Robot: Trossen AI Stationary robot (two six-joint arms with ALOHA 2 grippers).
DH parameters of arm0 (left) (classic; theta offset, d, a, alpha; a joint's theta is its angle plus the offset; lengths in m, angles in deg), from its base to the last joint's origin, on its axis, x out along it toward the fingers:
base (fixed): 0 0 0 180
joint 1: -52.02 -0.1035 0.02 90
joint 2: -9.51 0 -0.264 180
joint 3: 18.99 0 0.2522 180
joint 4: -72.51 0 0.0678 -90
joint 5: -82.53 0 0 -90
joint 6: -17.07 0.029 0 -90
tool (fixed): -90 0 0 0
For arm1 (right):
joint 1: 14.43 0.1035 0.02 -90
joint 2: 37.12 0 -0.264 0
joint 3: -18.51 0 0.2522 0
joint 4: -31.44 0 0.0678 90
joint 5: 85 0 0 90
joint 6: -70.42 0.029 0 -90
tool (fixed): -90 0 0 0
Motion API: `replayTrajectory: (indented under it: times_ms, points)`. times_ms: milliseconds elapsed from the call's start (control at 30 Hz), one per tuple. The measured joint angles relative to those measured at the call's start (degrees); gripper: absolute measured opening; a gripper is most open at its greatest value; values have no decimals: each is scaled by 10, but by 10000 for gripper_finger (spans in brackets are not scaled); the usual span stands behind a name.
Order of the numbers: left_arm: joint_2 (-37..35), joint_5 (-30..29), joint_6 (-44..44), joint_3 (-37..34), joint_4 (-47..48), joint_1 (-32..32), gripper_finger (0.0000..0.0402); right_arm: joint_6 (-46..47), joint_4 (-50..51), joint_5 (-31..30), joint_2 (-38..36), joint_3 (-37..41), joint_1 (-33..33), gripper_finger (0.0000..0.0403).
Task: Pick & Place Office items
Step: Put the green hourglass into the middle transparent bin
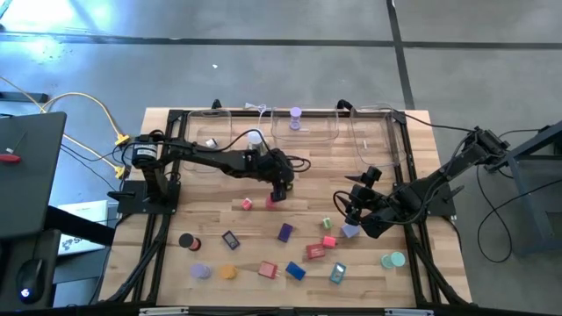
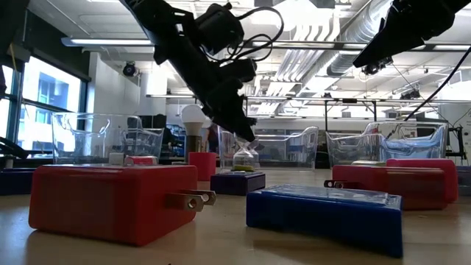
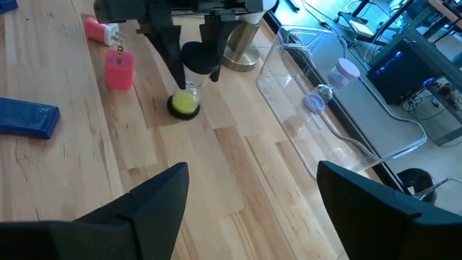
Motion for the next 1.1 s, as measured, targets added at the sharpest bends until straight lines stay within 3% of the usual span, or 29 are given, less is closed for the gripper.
replayTrajectory:
  times_ms: [367,633,767,1000,1100]
  points:
    - [-36,-83,9,0,-6,38,187,38,-32,38,19,0,-4,295]
    - [-138,-211,68,0,-24,127,187,97,-113,35,21,0,-35,295]
    - [-188,-261,114,0,-52,178,186,41,-201,63,21,0,-36,295]
    - [-251,-300,184,0,-100,254,188,-145,-442,251,21,0,-36,295]
    - [-264,-306,212,0,-120,277,188,-248,-522,274,21,0,-34,295]
